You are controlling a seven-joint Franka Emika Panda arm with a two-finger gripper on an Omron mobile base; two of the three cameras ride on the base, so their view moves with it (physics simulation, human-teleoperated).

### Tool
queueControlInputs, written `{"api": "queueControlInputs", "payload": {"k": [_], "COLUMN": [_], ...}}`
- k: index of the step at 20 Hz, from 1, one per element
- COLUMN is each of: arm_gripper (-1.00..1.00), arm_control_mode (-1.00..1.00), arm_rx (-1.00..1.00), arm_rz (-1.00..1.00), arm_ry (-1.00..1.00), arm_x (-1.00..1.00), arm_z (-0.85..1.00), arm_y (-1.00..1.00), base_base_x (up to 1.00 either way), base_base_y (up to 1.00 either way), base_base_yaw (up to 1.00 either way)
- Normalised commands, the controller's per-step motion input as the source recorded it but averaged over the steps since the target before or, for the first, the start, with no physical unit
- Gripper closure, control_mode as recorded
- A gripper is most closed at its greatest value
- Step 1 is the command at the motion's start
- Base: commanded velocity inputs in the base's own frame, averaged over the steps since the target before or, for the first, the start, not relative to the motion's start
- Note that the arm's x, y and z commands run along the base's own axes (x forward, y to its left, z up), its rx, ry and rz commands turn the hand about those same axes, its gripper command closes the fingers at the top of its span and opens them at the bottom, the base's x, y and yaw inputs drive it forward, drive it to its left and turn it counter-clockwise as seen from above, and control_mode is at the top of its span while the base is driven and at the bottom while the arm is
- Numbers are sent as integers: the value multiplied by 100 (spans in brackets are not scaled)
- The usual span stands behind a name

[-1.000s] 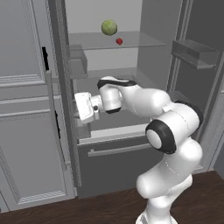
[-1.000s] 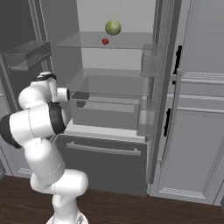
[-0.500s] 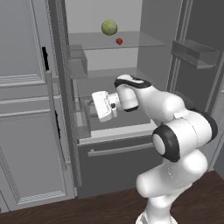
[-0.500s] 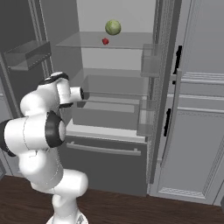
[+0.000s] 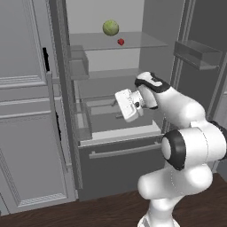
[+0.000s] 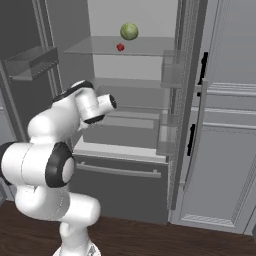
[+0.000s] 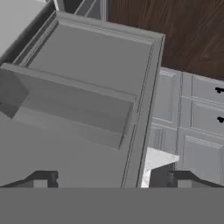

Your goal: Take the strawberry from the fridge and place it on top of the pancake, located on the dining counter.

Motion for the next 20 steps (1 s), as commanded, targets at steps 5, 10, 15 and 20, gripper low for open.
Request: {"api": "queueControlInputs", "payload": {"k": [5,10,15,20], "arm_gripper": [-100,-100,-100,-100], "arm_control_mode": [-100,-100,-100,-100], "arm_rx": [-39,-48,-50,-51], "arm_rz": [31,52,63,61], "arm_ry": [-49,-46,-36,-41], "arm_x": [-8,-43,-81,-94], "arm_z": [9,18,16,5], "arm_y": [-96,-80,-46,-35], "base_base_x": [0,0,0,0], "base_base_y": [0,0,0,0], "base_base_yaw": [0,0,0,0]}}
